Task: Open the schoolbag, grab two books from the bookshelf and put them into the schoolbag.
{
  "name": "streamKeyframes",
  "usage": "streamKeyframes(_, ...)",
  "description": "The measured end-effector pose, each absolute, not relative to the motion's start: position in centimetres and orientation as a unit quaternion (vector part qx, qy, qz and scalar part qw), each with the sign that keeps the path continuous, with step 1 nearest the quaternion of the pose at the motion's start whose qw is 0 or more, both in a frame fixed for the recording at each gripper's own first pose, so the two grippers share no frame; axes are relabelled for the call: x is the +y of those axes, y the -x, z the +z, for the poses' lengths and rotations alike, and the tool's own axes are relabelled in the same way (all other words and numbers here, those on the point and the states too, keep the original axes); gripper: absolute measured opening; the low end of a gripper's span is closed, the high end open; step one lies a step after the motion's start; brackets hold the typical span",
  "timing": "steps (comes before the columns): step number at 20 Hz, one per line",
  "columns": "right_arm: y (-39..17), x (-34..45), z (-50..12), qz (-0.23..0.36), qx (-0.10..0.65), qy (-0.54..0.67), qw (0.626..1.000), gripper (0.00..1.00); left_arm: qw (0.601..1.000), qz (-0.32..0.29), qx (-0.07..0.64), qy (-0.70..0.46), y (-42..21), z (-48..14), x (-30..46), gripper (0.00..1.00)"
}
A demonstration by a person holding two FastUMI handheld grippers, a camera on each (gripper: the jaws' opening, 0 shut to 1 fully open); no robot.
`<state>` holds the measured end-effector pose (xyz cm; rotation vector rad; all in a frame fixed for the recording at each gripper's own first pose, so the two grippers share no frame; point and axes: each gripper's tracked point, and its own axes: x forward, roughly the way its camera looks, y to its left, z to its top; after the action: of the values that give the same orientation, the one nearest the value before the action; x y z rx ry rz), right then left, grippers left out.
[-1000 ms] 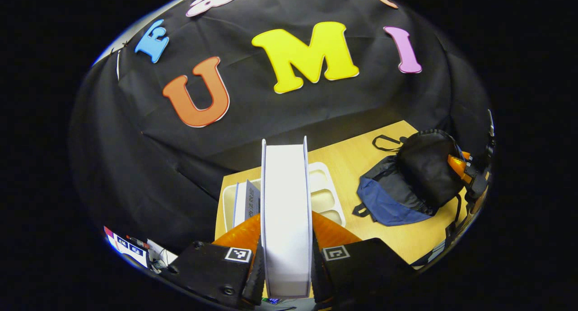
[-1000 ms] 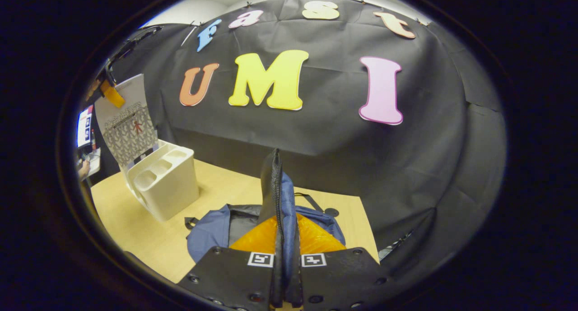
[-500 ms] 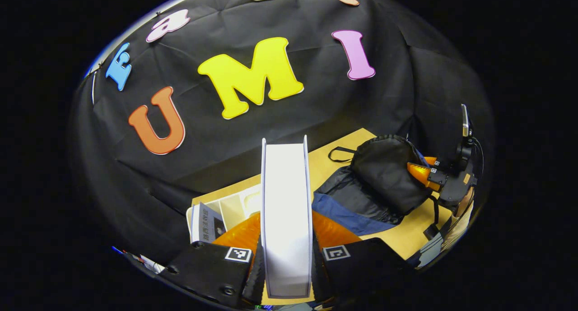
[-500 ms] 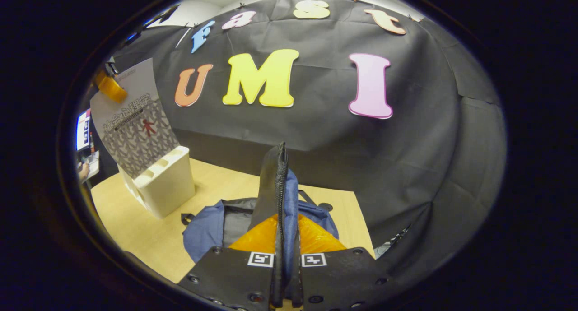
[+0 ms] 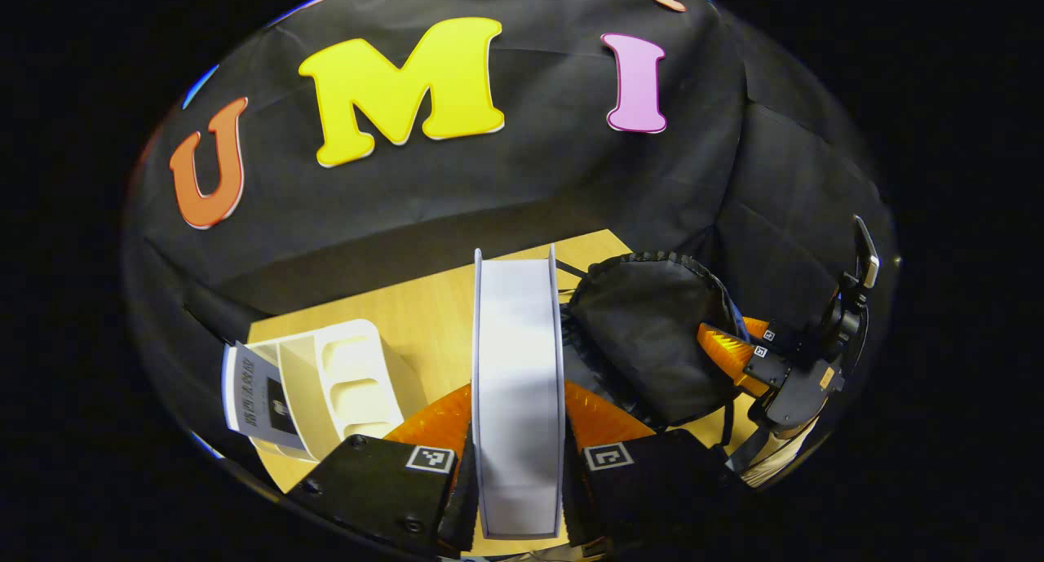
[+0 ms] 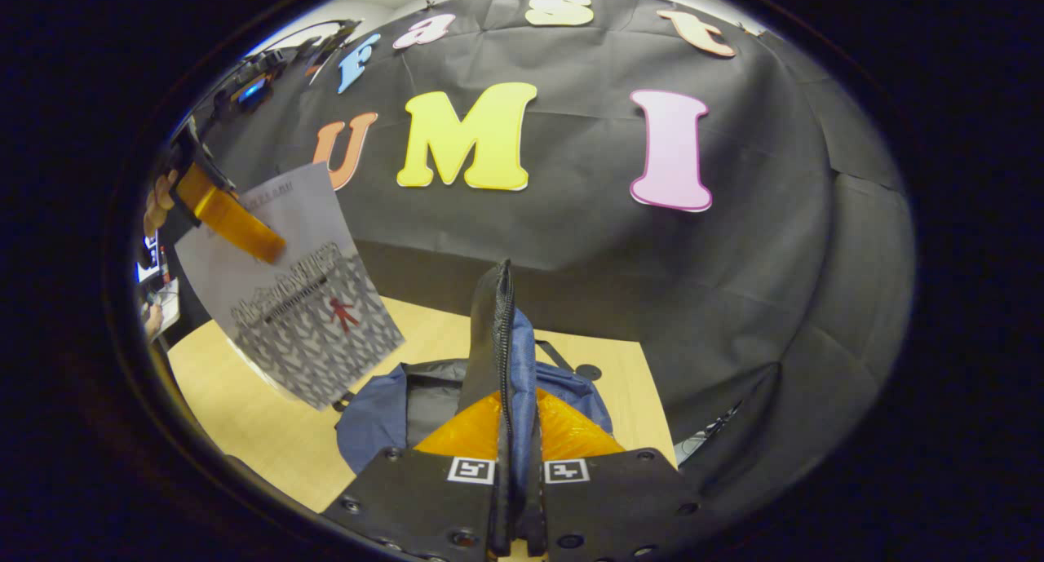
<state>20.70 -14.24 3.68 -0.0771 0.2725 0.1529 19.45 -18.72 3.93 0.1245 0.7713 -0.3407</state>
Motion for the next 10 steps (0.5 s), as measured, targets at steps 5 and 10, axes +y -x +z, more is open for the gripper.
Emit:
streamKeyframes(5,-22.3,-12.8,5.5,0.101,0.165,0.033,0.981,0.07,0.886,-0.209,0.412,0.045,-20.0,0.9,-21.6,0.41)
streamKeyframes(10,-22.9,-11.8,7.9,0.109,0.168,0.033,0.979,0.07,0.874,-0.216,0.407,0.152,-22.2,-0.8,-21.5,0.44)
